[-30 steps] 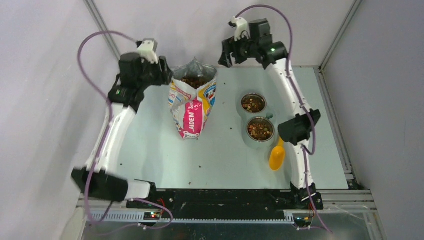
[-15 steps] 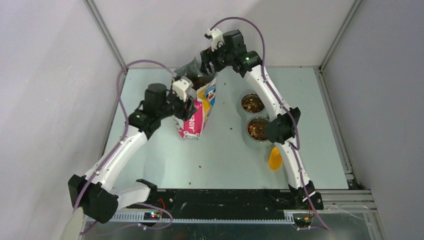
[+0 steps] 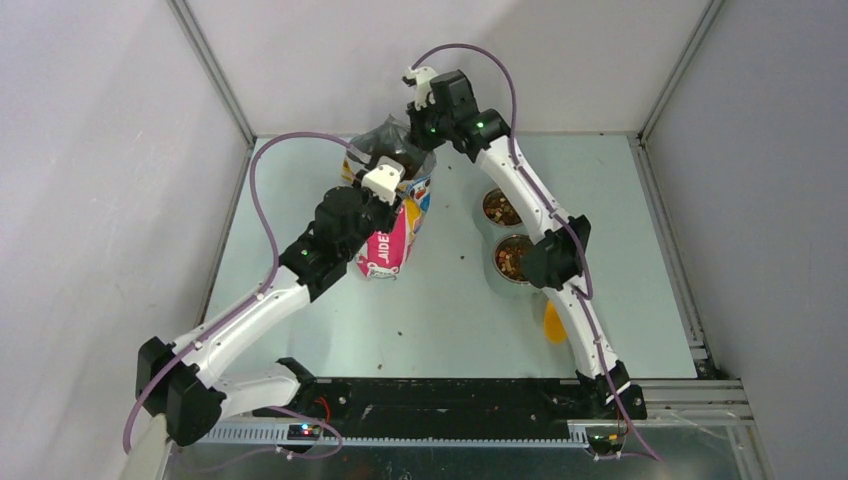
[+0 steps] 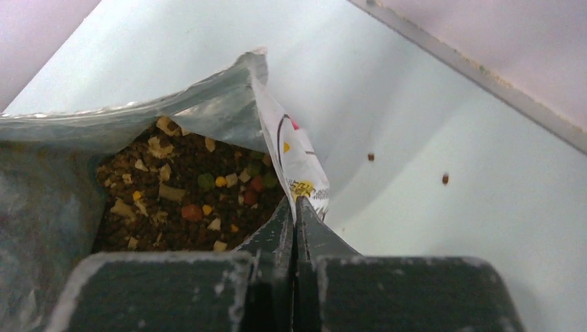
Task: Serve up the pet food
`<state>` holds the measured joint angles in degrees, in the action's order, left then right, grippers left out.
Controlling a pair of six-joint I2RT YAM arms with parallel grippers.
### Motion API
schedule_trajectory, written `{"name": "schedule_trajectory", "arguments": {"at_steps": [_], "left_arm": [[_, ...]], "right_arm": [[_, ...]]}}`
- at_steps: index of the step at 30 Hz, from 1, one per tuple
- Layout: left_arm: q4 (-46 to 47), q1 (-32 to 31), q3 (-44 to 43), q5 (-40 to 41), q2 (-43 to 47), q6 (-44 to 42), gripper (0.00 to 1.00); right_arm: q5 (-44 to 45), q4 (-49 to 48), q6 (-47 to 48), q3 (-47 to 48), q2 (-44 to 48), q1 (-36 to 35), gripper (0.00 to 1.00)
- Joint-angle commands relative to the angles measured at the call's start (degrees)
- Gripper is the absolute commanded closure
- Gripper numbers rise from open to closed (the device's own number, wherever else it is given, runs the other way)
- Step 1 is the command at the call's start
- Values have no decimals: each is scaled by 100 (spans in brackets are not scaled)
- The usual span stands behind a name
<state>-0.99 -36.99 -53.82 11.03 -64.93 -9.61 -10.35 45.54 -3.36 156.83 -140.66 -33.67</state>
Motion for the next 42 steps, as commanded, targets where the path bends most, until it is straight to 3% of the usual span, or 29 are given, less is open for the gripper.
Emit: {"name": "schedule_trajectory", "arguments": {"at_steps": [1,6,12,16,18,19,20,21,22,23,25,27,36,40,42], "left_arm": [[320,28,27,706,80,-97,53],[-96,508,-40,421,284,-55,74],[-97,1634,-3,-591,657,-328,99],[-217,2385,-104,-1343,727,-480,100],[-405,2532,-114,-1642,735,-426,100],[-492,2549,-95,-1742,790,-419,100],[-535,2568,-39,-1981,825,-423,99],[-652,2571,-22,-2113,901,-458,92],[-764,2573,-7,-2463,924,-539,85],[-1055,2574,-28,-2666,932,-602,70],[-1437,2573,-114,-3121,888,-696,54],[-1550,2574,-150,-3192,820,-705,47],[-1136,2566,-305,-2932,314,-1223,43],[-754,2565,-257,-2797,205,-1228,46],[-668,2565,-259,-2803,176,-1223,48]], "right_arm": [[50,310,-467,-461,845,23,100],[-140,538,-812,-1227,1537,-10,100],[-141,577,-626,-1641,2113,-223,100],[-782,588,-3,-1804,2194,-363,100],[-1131,587,61,-1811,2166,-306,87],[-1387,583,87,-1737,2148,-230,74],[-1481,580,79,-1666,2109,-185,68],[-1589,575,32,-1531,2089,-89,57],[-1613,545,-10,-1475,2050,-40,53],[-1622,522,-91,-1393,2029,37,48],[-1525,498,-133,-1335,1965,94,45],[-1430,502,-113,-1311,1894,109,43],[-2159,390,271,-759,1403,271,30],[-2095,395,406,-703,1255,170,14],[-1849,390,538,-625,1108,81,12]]}}
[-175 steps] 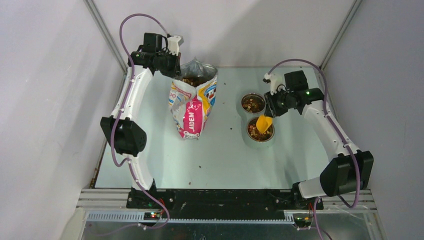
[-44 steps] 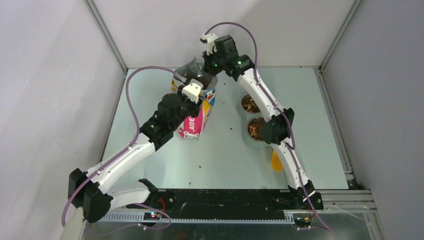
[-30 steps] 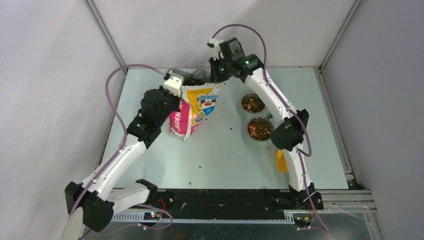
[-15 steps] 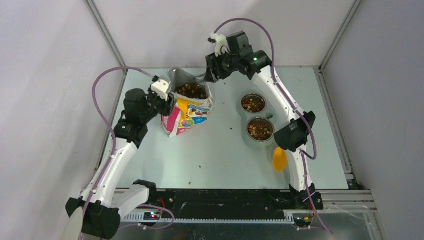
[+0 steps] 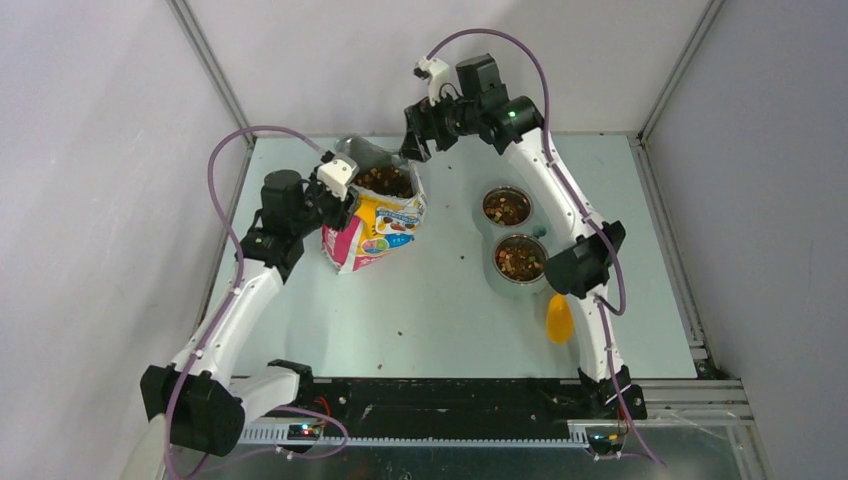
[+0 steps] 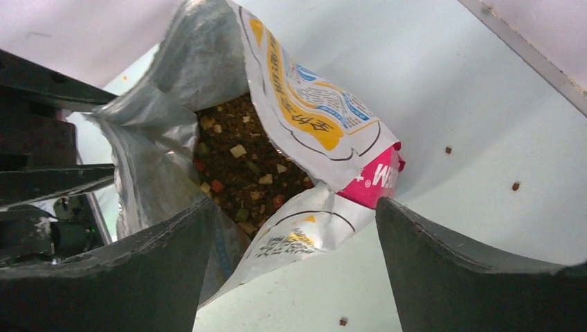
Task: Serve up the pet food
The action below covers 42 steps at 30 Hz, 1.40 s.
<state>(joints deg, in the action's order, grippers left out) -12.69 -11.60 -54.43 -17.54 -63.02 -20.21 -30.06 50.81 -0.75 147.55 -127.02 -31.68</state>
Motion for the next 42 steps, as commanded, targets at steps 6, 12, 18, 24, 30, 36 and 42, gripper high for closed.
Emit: {"name": "schedule_trajectory", "arguments": {"at_steps": [6,12,18,24,30,36,42], "left_arm": [[685,26,-185,185,30,-160,66],[583,107,-184,415,89,-302,92],[559,365,-135,435,358,-189,100],[76,529,-214,-368,793,-206,100],[-950,344,-327,-1316,1138,-706,100],[-1416,582,-639,-1517,1007,-1019,100],[-1528,890,-1066,-1701,625,-1161,100]], "right_arm": [[650,-305,527,674,-649,-210,14],[1409,-217,697,630,-592,-197,37],[2421,-18,-134,-120,170,-118,87],[1824,188,-467,-1534,1476,-259,100],[1692,328,-105,-2249,2265,-433,93],[-1342,487,310,-2301,2196,525,38],[-2877,1625,2423,-1152,1382,1415,30]]}}
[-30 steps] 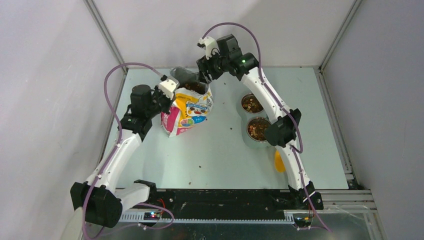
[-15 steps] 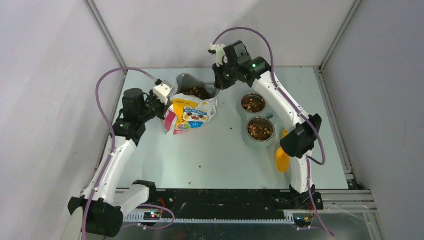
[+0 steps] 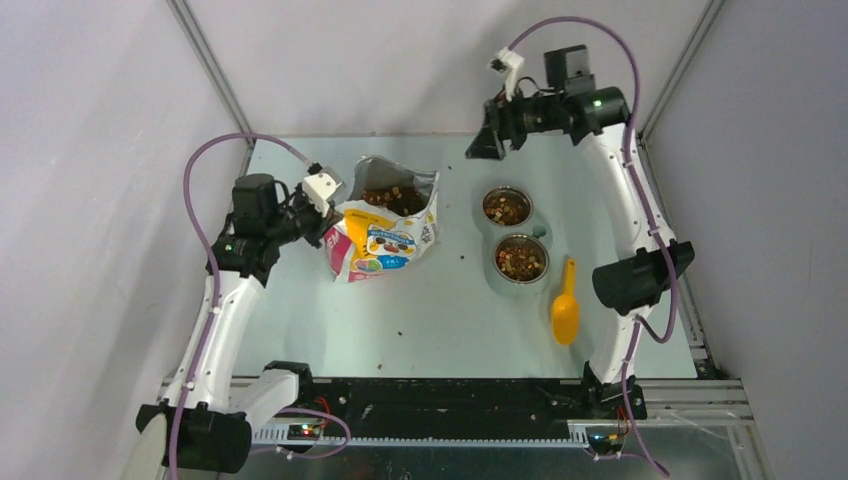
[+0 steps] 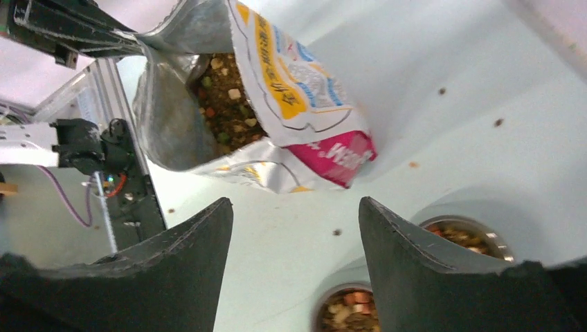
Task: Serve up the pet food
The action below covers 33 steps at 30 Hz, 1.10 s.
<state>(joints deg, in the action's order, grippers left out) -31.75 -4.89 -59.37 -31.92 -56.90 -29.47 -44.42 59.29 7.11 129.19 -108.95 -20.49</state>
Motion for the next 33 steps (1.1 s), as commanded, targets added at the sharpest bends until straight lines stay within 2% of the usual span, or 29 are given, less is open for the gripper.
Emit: {"name": "schedule_trajectory", "arguments": {"at_steps": [1,3,5,7,12,19,22,23,25,26,27,28,29,32,33], "left_arm": [[351,254,-634,-291,-71,-212,100],[176,267,-735,-346,-193,-249,90],[-11,271,-790,-475,-277,-354,62],[-27,267,-712,-657,-263,-474,53],[98,169,-637,-893,-305,-511,48],[-117,-26,-590,-669,-522,-901,47],[89,-71,-471,-592,-569,-860,51],[142,-73,-457,-572,-574,-780,54],[195,-52,-477,-460,-576,-757,66],[101,-28,-544,-445,-572,-799,76],[34,67,-582,-453,-564,-885,82],[-82,133,-665,-476,-573,-894,94],[-131,320,-747,-542,-551,-819,97],[-299,810,-978,-789,-546,-669,100],[-412,1011,-1111,-875,-553,-655,100]], "right_arm": [[-1418,856,2273,713,-465,301,30],[-1377,804,2979,454,-497,232,29],[-1341,564,3524,117,-488,117,29],[-1214,273,3835,-99,-556,-61,27],[-1085,-349,3895,-16,-859,-574,26],[-852,-661,4043,1,-1075,-928,30],[-819,-696,4051,-59,-1101,-940,37],[-816,-685,4054,-69,-1102,-939,44],[-814,-640,4018,-58,-1099,-910,52],[-825,-626,3996,-55,-1075,-889,58],[-832,-602,3930,-57,-1054,-837,61],[-844,-594,3899,-58,-989,-777,69],[-848,-594,3796,-64,-949,-744,73],[-863,-647,3443,-107,-650,-575,96],[-876,-677,3361,-162,-464,-537,99]]}}
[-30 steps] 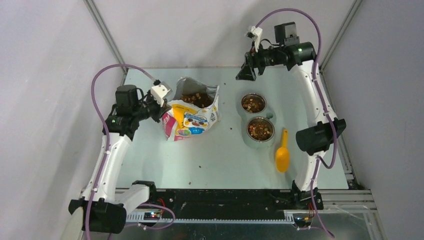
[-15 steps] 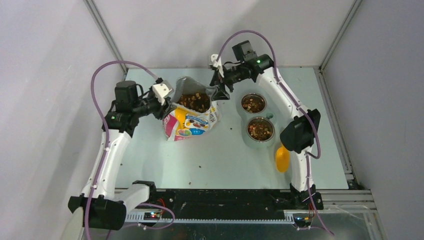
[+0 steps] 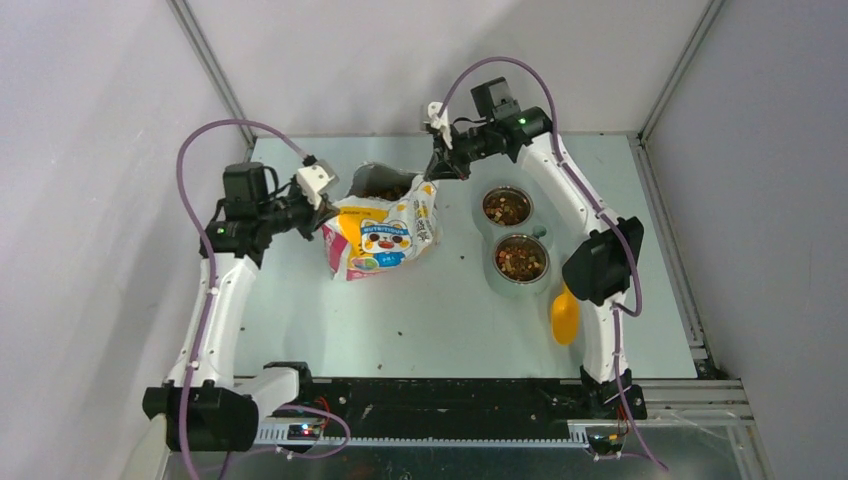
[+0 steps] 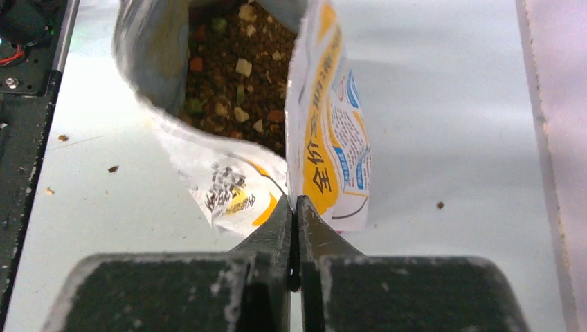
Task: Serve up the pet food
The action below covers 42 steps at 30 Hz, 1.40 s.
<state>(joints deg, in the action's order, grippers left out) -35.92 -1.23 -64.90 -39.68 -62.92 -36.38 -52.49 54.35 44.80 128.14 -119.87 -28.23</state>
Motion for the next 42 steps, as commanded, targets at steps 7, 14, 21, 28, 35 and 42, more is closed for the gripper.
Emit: {"name": "schedule_trajectory", "arguments": {"at_steps": [7,14,21,28,35,42], "left_arm": [[622,1427,-633,-762,86,1443,100],[-57,1401,-860,-1340,-24,1166,100],[-297,971,-622,-1198,-83,621,100],[-632,496,-859,-1009,-239,87,100],[-1131,493,-1163,-824,-323,-505,91],[-2418,-72,-1658,-248,-595,-2030,46]], "right_arm": [[-196,-15,-809,-585,1513,507,100],[-498,1605,-238,10,1546,605,100],[-459,1817,165,-1022,1693,454,72],[80,1660,1204,-1560,1757,-7,44],[325,637,821,-2148,1942,-227,38],[502,184,492,-2357,1971,-327,43]]}}
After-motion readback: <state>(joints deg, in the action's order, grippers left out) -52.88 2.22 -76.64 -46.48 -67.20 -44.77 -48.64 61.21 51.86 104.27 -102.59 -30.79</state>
